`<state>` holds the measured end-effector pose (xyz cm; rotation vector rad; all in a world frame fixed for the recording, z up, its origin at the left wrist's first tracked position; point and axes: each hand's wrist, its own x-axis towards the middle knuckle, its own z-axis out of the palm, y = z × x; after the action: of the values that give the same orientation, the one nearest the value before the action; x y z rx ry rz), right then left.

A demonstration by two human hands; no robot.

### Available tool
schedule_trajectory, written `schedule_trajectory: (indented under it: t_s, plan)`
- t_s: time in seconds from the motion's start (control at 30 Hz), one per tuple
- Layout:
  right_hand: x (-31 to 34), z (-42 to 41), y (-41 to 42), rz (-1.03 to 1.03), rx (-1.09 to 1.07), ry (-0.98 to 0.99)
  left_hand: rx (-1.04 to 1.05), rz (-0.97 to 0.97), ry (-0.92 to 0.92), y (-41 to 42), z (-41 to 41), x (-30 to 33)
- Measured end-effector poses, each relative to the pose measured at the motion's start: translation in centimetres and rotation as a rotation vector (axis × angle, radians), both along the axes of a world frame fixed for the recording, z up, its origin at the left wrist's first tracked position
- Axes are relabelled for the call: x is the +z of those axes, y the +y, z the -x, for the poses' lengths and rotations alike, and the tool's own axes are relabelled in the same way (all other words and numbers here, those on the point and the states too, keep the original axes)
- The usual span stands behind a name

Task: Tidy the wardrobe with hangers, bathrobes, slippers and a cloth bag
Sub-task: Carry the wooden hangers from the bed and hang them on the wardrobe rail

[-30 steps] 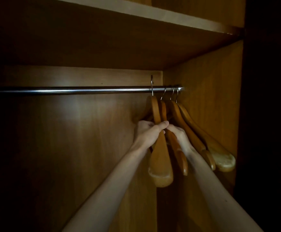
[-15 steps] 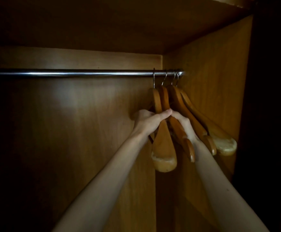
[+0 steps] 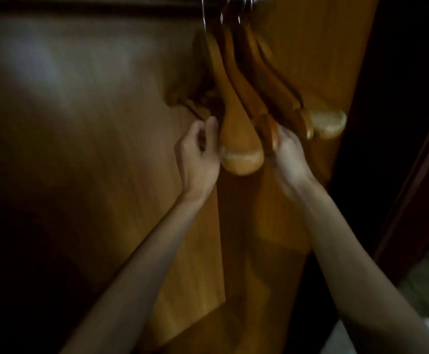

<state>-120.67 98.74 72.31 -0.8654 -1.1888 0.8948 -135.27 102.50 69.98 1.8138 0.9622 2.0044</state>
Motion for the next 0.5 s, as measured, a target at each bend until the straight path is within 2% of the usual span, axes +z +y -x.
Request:
schedule_trajectory:
  t_s: [0.1,0.3,0.4,0.5]
  plan:
    - [-5.8,-0.5,-0.9,0.143,-0.118,-0.157,-0.023,0.077,0.010,-1.1,-0.6,-5.3]
    - [-19.2,-2.6,-3.3,0.433,-0.248,-0.402,-0.410,0.542,0.446,-1.2,-3.3,-19.8]
    - [-26.7,-4.2,-6.0,0.677,-0.333,-0.393,-0.565,0.816,0.615,-2.3,-5.5,-26.9]
    - [-33.9,-5.5,-10.4,0.891,-0.398,-0.332,-0.690,0.917,0.844,-4.4,-7.6,-33.3]
